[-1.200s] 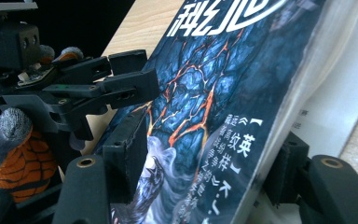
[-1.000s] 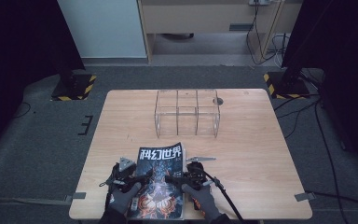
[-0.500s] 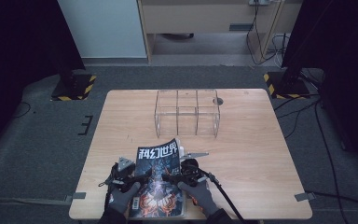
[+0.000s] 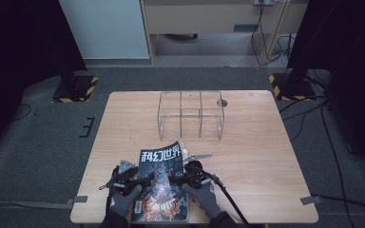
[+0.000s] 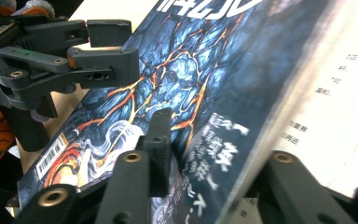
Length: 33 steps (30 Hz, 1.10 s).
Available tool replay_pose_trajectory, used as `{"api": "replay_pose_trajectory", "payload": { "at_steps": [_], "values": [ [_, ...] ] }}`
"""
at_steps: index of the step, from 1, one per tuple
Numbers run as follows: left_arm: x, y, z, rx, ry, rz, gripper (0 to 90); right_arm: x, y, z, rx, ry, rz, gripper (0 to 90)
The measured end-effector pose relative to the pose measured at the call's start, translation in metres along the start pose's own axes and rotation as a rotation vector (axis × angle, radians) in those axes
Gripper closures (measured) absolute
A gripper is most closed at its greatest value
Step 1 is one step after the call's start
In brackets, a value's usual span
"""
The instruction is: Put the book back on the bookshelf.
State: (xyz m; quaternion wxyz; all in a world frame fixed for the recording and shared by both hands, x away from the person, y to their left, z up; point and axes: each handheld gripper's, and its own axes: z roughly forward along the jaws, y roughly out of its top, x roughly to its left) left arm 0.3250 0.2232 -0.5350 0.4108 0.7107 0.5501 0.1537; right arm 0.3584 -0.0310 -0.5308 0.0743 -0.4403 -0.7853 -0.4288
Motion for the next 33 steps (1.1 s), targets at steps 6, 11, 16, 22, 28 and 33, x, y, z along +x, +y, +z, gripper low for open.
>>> {"api": "replay_pose_trajectory", "payload": {
  "at_steps": [6, 11, 16, 22, 28, 33],
  "values": [
    [0.002, 0.0, -0.003, -0.013, -0.005, -0.002, 20.7, 0.003, 0.001, -0.004, -0.02, 0.01, -0.003, 77.0],
    [0.005, 0.001, -0.007, -0.036, -0.014, -0.019, 20.6, 0.008, 0.001, -0.007, -0.047, 0.01, -0.016, 79.7],
    [0.006, 0.002, -0.012, -0.052, -0.026, -0.035, 20.6, 0.013, 0.001, -0.011, -0.075, 0.01, -0.033, 81.3],
    [0.007, 0.004, -0.018, -0.082, -0.039, -0.054, 20.3, 0.018, 0.001, -0.021, -0.121, 0.032, -0.053, 83.0],
    [0.007, 0.006, -0.024, -0.117, -0.089, -0.083, 20.0, 0.026, 0.003, -0.035, -0.17, 0.05, -0.112, 83.4],
    [0.006, 0.006, -0.023, -0.12, -0.113, -0.078, 19.4, 0.03, 0.002, -0.041, -0.197, 0.064, -0.144, 83.5]
  ]
}}
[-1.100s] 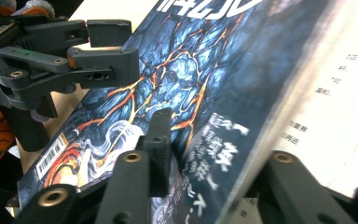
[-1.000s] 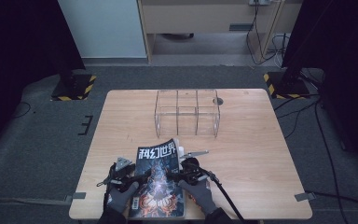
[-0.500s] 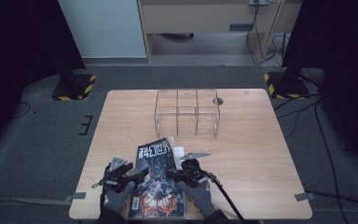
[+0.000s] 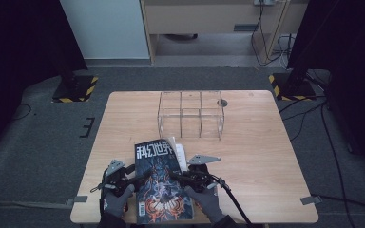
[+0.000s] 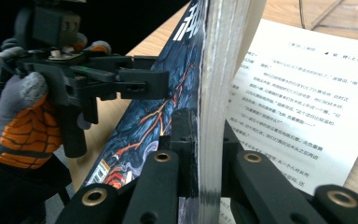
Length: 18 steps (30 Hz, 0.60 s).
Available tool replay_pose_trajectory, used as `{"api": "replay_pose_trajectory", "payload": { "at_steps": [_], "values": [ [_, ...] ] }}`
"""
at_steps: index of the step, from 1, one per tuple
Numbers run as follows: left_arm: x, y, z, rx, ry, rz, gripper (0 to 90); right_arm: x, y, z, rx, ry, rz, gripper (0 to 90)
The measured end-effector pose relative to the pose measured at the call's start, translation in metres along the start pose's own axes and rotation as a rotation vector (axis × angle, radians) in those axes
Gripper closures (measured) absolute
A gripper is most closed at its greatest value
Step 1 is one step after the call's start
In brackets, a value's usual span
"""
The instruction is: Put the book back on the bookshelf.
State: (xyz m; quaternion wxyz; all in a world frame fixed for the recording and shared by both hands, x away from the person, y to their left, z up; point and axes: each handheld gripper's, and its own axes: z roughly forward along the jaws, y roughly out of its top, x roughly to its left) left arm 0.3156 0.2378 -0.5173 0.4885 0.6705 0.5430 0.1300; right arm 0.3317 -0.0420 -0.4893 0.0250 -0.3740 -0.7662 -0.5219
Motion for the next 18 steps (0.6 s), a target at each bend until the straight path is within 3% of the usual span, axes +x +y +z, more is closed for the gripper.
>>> {"api": "replay_pose_trajectory", "payload": {
  "at_steps": [9, 18],
  "values": [
    [0.002, 0.001, 0.007, 0.0, -0.095, -0.012, 17.5, -0.001, -0.001, -0.002, -0.008, 0.021, -0.017, 83.5],
    [0.001, 0.001, 0.012, 0.031, -0.119, -0.011, 17.0, -0.004, -0.003, -0.002, -0.002, 0.024, -0.011, 83.4]
  ]
}}
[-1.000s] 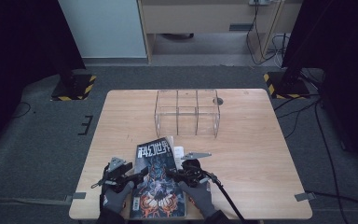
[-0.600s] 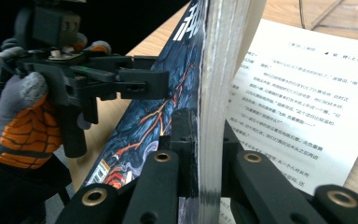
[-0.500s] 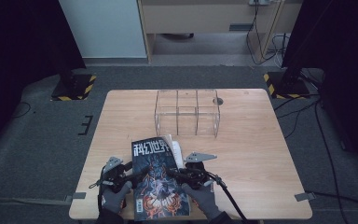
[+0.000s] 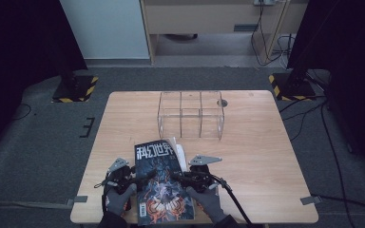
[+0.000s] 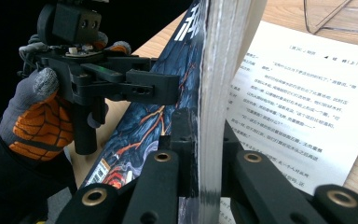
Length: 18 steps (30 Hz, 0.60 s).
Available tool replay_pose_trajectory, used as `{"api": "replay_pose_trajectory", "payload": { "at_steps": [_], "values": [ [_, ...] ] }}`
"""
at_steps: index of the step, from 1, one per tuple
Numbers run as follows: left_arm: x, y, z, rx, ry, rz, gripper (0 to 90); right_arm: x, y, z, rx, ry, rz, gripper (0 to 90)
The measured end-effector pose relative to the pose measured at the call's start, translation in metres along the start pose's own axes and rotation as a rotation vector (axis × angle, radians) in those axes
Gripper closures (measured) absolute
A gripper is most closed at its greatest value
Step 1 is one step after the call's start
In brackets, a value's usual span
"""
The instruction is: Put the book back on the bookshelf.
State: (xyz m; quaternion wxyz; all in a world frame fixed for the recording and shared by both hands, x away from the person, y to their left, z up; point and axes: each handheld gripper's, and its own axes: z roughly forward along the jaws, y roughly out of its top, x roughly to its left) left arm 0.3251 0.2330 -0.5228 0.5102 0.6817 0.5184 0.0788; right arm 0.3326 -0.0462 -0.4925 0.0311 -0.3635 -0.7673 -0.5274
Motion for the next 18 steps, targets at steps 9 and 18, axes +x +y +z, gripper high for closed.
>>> {"api": "replay_pose_trajectory", "payload": {
  "at_steps": [9, 18],
  "values": [
    [-0.006, 0.002, -0.003, -0.011, -0.048, -0.007, 20.0, -0.011, -0.002, -0.004, 0.006, 0.002, 0.014, 83.4],
    [-0.01, 0.005, 0.004, -0.002, -0.096, 0.017, 21.1, -0.018, -0.005, -0.014, -0.014, 0.035, 0.008, 83.4]
  ]
}}
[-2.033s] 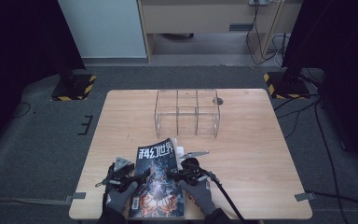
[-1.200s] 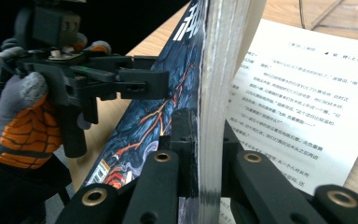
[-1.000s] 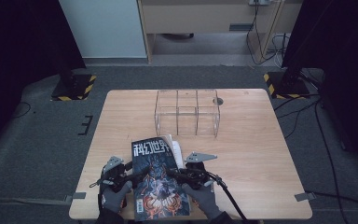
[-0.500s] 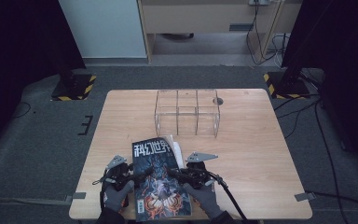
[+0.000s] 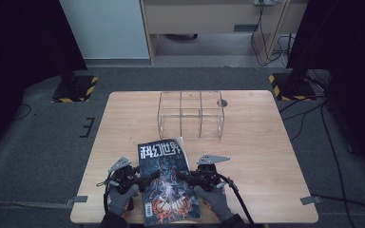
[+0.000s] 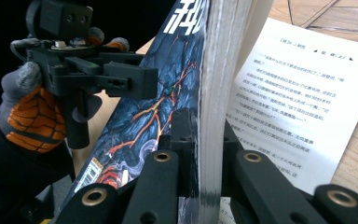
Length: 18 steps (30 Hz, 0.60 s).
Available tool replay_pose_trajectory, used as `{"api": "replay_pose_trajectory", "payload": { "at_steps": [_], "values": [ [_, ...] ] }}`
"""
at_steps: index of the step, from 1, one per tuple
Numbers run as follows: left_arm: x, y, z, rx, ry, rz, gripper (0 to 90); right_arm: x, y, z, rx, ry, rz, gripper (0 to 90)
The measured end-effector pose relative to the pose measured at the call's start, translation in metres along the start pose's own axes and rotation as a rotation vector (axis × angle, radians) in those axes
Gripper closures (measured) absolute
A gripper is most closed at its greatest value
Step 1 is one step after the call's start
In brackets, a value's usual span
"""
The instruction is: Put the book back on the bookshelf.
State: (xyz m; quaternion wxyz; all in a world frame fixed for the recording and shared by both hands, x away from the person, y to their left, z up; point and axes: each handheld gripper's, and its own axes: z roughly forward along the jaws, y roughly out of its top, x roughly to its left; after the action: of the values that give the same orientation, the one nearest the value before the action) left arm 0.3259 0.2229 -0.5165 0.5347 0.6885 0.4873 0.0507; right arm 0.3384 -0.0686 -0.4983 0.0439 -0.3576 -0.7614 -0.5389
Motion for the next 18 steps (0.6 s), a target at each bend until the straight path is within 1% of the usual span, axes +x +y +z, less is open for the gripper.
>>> {"api": "replay_pose_trajectory", "payload": {
  "at_steps": [6, 9, 10, 12, 14, 15, 16, 18],
  "values": [
    [0.004, 0.001, 0.007, 0.019, -0.017, -0.001, 21.1, -0.002, 0.0, -0.001, 0.002, 0.001, 0.001, 83.4],
    [0.005, 0.002, 0.007, 0.012, -0.025, -0.009, 22.6, -0.003, 0.0, -0.001, 0.003, -0.003, 0.005, 83.4],
    [0.005, 0.002, 0.006, 0.003, -0.029, -0.011, 24.4, -0.004, 0.0, -0.001, 0.007, -0.005, 0.007, 83.3],
    [0.002, 0.004, 0.002, -0.025, -0.047, -0.015, 27.7, -0.005, 0.0, -0.001, 0.017, -0.024, 0.006, 83.0],
    [-0.002, 0.006, -0.001, -0.046, -0.066, -0.014, 28.8, -0.007, -0.001, 0.0, 0.025, -0.031, 0.019, 82.7],
    [-0.004, 0.006, -0.001, -0.051, -0.068, -0.009, 29.0, -0.007, -0.001, 0.0, 0.027, -0.034, 0.02, 82.7],
    [-0.006, 0.007, -0.001, -0.051, -0.062, 0.001, 29.2, -0.008, -0.001, 0.0, 0.028, -0.035, 0.018, 82.6],
    [-0.009, 0.007, 0.001, -0.034, -0.064, 0.017, 29.7, -0.007, -0.001, -0.001, 0.027, -0.027, 0.013, 82.7]
  ]
}}
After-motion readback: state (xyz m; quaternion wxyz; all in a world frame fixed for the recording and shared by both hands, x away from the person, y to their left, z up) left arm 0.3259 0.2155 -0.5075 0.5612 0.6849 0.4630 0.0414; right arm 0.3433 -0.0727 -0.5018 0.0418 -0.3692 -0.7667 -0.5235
